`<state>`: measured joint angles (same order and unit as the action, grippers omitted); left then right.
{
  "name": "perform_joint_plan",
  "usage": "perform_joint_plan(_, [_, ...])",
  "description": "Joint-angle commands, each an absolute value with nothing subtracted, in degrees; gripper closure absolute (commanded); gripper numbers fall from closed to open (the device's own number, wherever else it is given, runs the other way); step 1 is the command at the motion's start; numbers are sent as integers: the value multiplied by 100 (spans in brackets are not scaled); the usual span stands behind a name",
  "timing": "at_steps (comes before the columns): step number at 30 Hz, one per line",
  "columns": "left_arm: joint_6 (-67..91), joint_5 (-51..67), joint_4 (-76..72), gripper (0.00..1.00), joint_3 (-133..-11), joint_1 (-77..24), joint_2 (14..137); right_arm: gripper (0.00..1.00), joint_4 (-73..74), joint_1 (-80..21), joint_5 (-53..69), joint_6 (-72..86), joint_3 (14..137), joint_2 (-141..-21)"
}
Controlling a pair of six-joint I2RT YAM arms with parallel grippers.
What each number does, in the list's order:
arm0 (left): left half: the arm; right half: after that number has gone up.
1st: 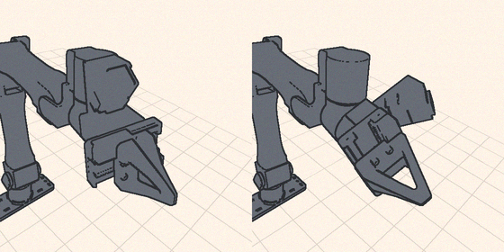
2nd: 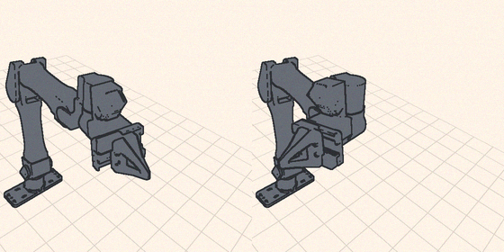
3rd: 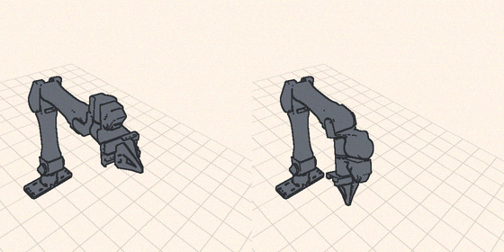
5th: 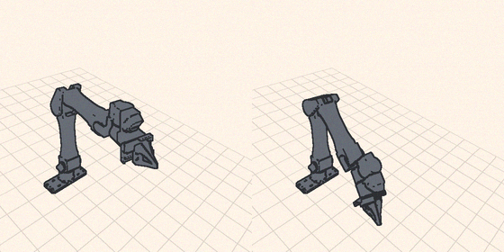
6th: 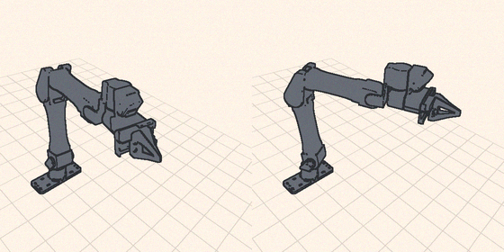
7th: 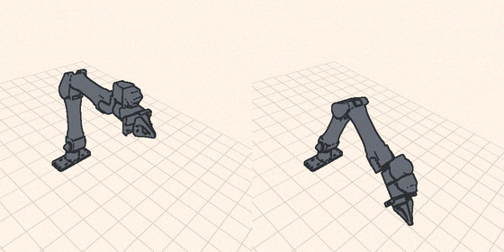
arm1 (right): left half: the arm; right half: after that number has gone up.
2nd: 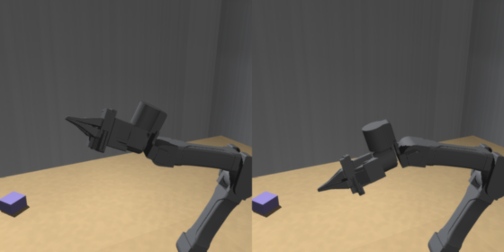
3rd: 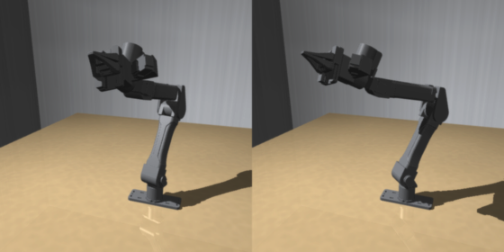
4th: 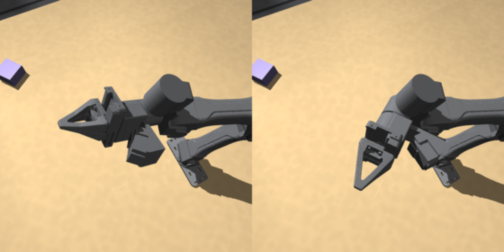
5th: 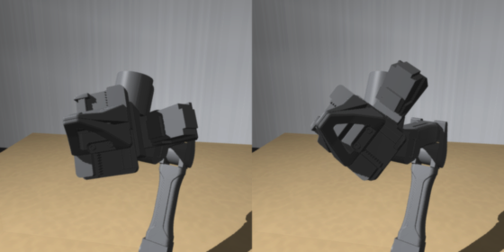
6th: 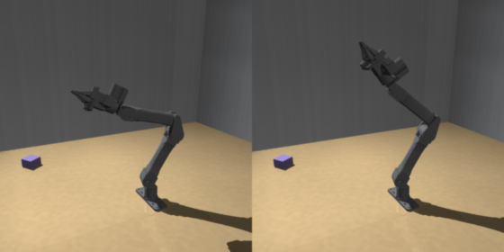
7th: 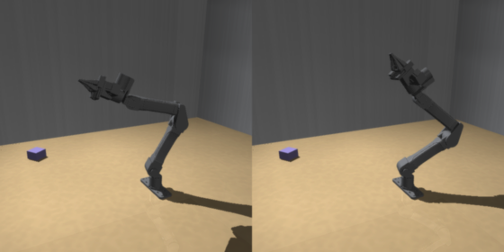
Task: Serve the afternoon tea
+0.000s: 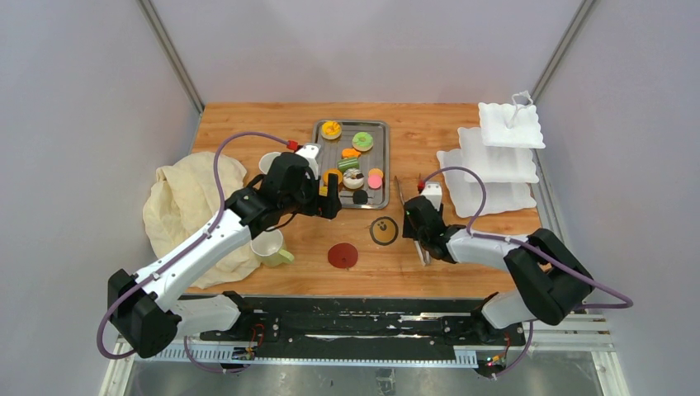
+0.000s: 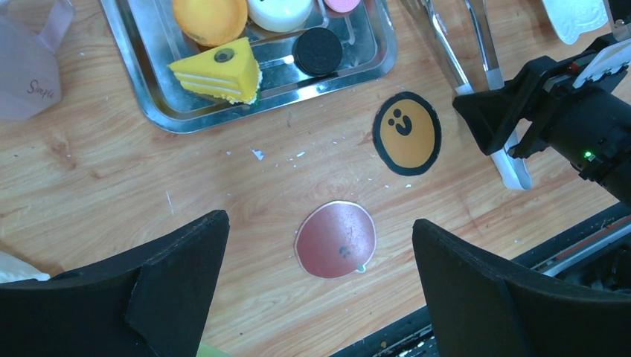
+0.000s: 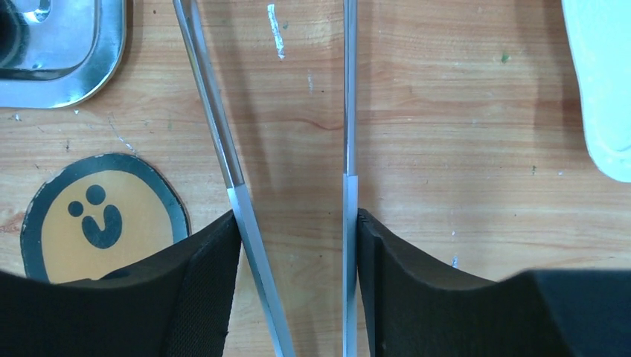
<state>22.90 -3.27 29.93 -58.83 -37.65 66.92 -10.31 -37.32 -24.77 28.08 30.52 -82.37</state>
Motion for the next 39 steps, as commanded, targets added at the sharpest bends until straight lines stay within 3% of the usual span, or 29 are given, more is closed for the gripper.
perform_joint_plan(1, [2229, -412, 3015, 2, -6032, -3779, 6627, 46, -1016, -3841, -2824, 2993, 2841, -8184])
perform_joint_plan(3, [2238, -422, 3006, 2, -6025, -3779, 6648, 53, -990, -3841, -2792, 2949, 2848, -8166])
perform_joint_plan(8, [2230, -441, 3006, 2, -6029, -3779, 6655, 85, -288, -3841, -2450, 2764, 3260, -8071])
perform_joint_plan(12, [2331, -742, 3075, 2, -6047, -3775, 6556, 93, 771, -3833, -2132, 2517, 3727, -7606])
perform_joint_plan(18, [2321, -884, 3142, 2, -6111, -3677, 6283, 91, 2625, -3817, -1377, 1686, 4987, -7070])
perform_joint_plan(25, [2275, -883, 3467, 2, -6221, -3244, 6143, 84, 4565, -3725, -528, 1034, 7065, -7906])
perform_joint_plan(31, [2203, -970, 3484, 2, -6106, -3095, 6010, 78, 5072, -3679, -383, 865, 7983, -8647])
perform_joint_plan(39, [2110, -975, 3334, 2, -6053, -3085, 6147, 70, 5180, -3660, -488, 956, 8283, -9127])
